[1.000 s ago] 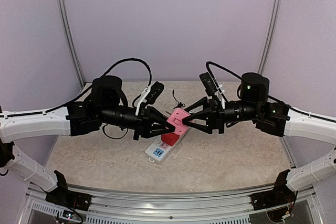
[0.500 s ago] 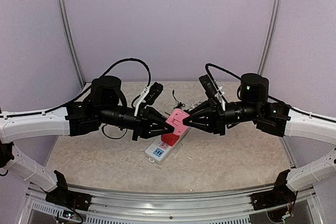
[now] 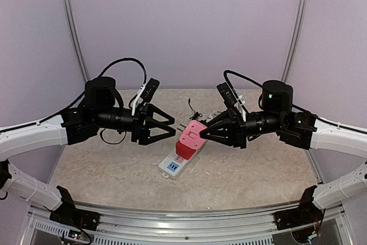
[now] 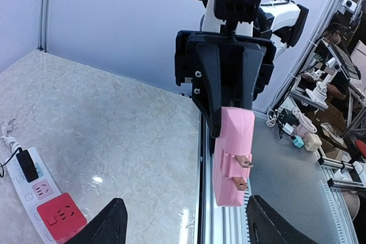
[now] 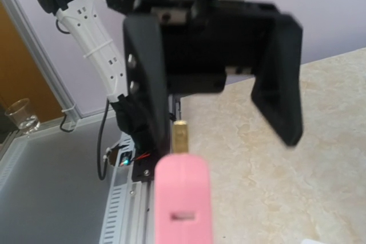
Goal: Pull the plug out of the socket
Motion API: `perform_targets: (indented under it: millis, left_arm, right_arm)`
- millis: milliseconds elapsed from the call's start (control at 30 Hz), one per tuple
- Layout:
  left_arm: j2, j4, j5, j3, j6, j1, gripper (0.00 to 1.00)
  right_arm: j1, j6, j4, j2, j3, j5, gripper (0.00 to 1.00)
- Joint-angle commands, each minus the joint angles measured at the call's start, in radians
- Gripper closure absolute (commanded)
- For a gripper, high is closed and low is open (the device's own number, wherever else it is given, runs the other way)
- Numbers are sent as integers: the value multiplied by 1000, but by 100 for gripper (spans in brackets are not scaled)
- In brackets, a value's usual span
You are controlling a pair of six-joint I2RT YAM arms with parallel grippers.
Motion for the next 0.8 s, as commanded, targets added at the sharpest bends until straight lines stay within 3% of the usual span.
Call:
perform_targets:
  millis: [0,767]
  left_arm:
    - [-20,25,-8,-13,-33,20,30]
    - [63,-9,-10,62,-2,-53,31]
  right_arm:
    - [-6,0,-4,15,15,-44,100]
    - [-5,-11,-30,32,22,-5,100]
